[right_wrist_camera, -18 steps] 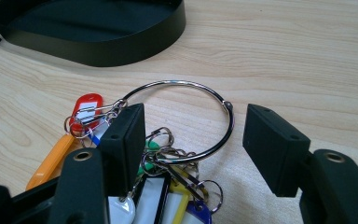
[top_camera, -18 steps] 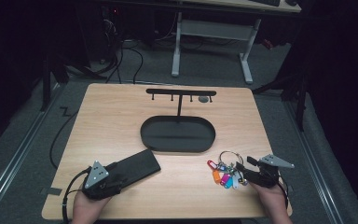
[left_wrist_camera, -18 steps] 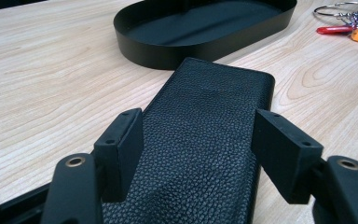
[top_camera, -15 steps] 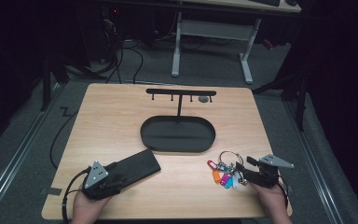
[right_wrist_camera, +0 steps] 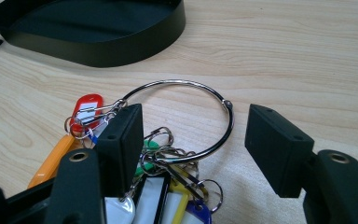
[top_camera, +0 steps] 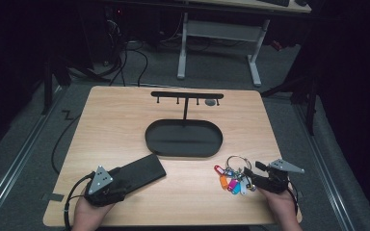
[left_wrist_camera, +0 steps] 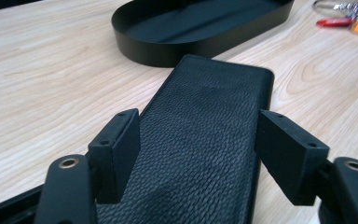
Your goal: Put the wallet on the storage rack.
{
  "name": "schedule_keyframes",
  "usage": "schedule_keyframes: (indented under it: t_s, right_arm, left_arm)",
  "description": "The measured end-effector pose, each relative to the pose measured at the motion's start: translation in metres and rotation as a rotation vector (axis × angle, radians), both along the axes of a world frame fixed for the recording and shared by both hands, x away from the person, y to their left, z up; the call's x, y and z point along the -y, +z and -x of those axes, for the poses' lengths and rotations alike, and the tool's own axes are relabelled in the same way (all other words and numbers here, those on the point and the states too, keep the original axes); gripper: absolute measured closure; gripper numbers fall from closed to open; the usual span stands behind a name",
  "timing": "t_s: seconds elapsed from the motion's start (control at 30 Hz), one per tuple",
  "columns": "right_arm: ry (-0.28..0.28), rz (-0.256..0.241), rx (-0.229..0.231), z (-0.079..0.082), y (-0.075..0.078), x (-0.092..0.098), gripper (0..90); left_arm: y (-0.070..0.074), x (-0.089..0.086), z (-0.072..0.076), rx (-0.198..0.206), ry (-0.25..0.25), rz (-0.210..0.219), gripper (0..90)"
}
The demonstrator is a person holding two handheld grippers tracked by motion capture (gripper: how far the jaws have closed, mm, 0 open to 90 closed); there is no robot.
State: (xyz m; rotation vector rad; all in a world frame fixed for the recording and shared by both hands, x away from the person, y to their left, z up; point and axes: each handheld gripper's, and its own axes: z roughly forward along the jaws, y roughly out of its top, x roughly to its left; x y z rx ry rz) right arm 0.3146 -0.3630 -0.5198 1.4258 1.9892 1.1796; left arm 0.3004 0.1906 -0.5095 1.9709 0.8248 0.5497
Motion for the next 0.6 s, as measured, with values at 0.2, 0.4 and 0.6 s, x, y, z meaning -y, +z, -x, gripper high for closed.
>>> schedule_keyframes:
  t_s: [0.2,0.4,0.6]
  right_arm:
    - [-0.005,-0.002,-0.010,0.000,-0.002,0.000,37.3]
    - [-0.003,0.002,-0.008,-0.001,-0.001,-0.002,37.2]
    - [0.009,0.013,-0.008,-0.003,-0.001,-0.008,37.2]
  left_arm:
    - [0.002,-0.024,0.029,0.059,0.009,-0.054,31.0]
    - [-0.001,-0.038,0.043,0.048,0.003,-0.041,32.3]
    - [-0.013,-0.014,0.041,0.000,-0.073,-0.195,36.6]
